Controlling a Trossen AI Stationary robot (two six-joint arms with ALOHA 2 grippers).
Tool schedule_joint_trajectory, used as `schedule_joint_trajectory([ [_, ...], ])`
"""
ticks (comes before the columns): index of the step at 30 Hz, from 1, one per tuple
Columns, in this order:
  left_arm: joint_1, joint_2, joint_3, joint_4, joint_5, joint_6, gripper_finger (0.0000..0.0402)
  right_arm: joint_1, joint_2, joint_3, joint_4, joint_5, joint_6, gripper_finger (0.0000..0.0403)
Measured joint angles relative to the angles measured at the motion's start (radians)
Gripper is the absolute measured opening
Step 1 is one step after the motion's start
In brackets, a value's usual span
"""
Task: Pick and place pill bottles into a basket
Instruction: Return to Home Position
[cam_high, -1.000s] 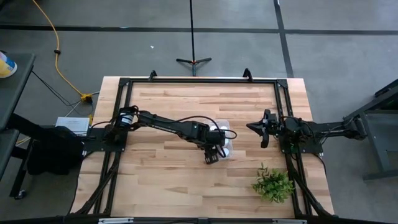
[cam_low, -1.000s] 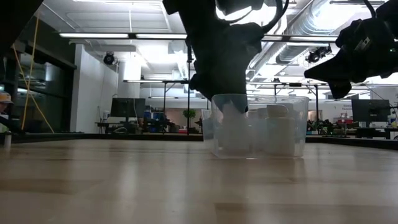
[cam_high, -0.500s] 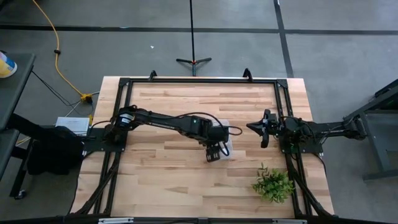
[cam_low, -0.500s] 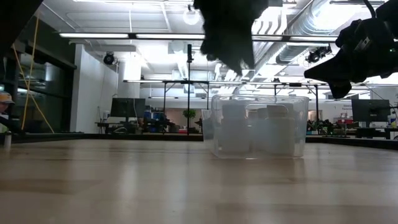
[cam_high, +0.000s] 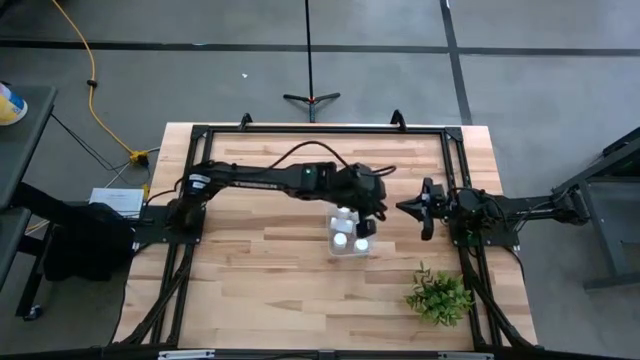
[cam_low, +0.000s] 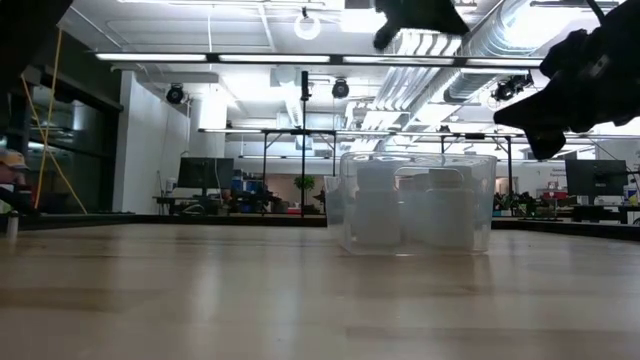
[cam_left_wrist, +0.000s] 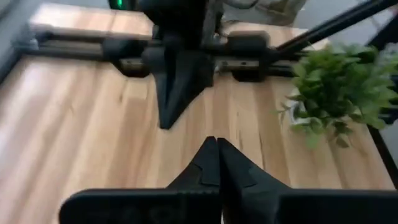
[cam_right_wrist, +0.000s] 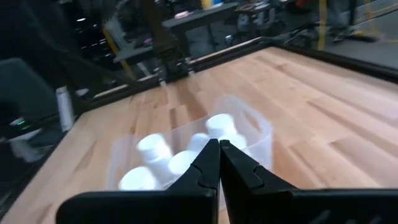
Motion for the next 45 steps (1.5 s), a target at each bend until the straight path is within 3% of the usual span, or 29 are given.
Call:
schedule_joint_trajectory([
  [3, 0.01, -0.071, 0.0, -0.011, -0.021, 0.078, 0.0032, 0.0, 0.0, 0.0, -0.003, -0.058, -0.009, 0.0],
  [7, 0.045, -0.196, 0.004, -0.027, -0.083, 0.141, 0.006, 0.0, 0.0, 0.0, -0.004, -0.058, -0.023, 0.0],
  [11, 0.075, -0.315, -0.035, -0.135, -0.101, 0.169, 0.0024, 0.0, -0.002, 0.0, 0.006, -0.054, -0.027, 0.0],
  [15, 0.092, -0.495, -0.294, -0.07, -0.129, 0.126, 0.0026, 0.0, -0.002, 0.0, 0.045, -0.055, -0.026, 0.0],
  [19, 0.089, -0.724, -0.713, 0.224, -0.162, 0.063, 0.0047, 0.0, -0.002, 0.0, 0.105, -0.053, -0.027, 0.0],
  [22, 0.089, -0.916, -0.996, 0.419, -0.135, 0.038, 0.0027, 0.0, -0.002, 0.0, 0.151, -0.038, -0.027, 0.0],
  [26, 0.089, -1.172, -1.268, 0.534, -0.061, -0.008, 0.0021, 0.0, -0.002, 0.0, 0.19, -0.03, -0.046, 0.0],
  [30, 0.088, -1.433, -1.447, 0.535, -0.025, -0.022, 0.0038, 0.0, -0.002, 0.0, 0.226, -0.036, -0.057, 0.0],
  [35, 0.089, -1.748, -1.643, 0.536, -0.014, 0.009, 0.0022, 0.0, -0.002, 0.0, 0.269, -0.012, -0.156, 0.0],
  [38, 0.089, -1.913, -1.733, 0.536, 0.06, 0.005, 0.0022, 0.0, -0.002, 0.0, 0.267, 0.014, -0.18, 0.0],
  [41, 0.088, -2.019, -1.786, 0.494, 0.098, 0.04, 0.0029, 0.0, -0.002, 0.0, 0.267, 0.014, -0.2, 0.0],
  [45, 0.089, -2.061, -1.785, 0.387, -0.025, 0.043, 0.0041, 0.0, -0.002, 0.0, 0.253, 0.014, -0.202, 0.0],
])
